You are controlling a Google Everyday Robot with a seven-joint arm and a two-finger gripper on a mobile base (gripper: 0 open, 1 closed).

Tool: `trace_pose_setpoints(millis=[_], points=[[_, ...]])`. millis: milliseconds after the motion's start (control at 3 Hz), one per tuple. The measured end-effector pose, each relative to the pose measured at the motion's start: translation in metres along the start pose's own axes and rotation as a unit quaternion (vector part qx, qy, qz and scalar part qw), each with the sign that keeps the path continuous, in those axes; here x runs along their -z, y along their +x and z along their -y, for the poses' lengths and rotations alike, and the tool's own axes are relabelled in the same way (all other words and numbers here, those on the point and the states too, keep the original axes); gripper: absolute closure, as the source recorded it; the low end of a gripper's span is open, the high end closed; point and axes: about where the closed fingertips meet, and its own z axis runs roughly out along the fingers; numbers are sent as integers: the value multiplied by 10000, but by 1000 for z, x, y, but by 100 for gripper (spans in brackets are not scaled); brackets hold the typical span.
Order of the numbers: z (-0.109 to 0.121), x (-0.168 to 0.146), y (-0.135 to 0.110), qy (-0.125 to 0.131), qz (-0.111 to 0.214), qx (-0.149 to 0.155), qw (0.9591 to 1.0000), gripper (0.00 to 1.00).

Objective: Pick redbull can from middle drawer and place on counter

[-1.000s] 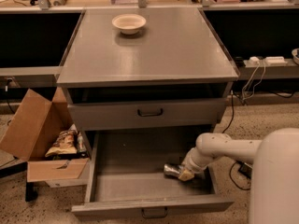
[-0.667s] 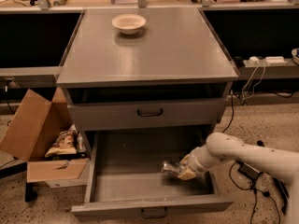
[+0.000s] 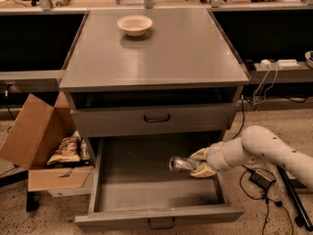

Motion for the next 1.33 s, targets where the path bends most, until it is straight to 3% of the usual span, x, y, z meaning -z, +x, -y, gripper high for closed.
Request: trace_pose_setpoints(millis=[667,1000,1333], points=[[-3,4,-9,-49,199,176,9996,100],[6,44,-52,252,574,503,9968,100],[14,101,-114,625,859,832,9909,100]])
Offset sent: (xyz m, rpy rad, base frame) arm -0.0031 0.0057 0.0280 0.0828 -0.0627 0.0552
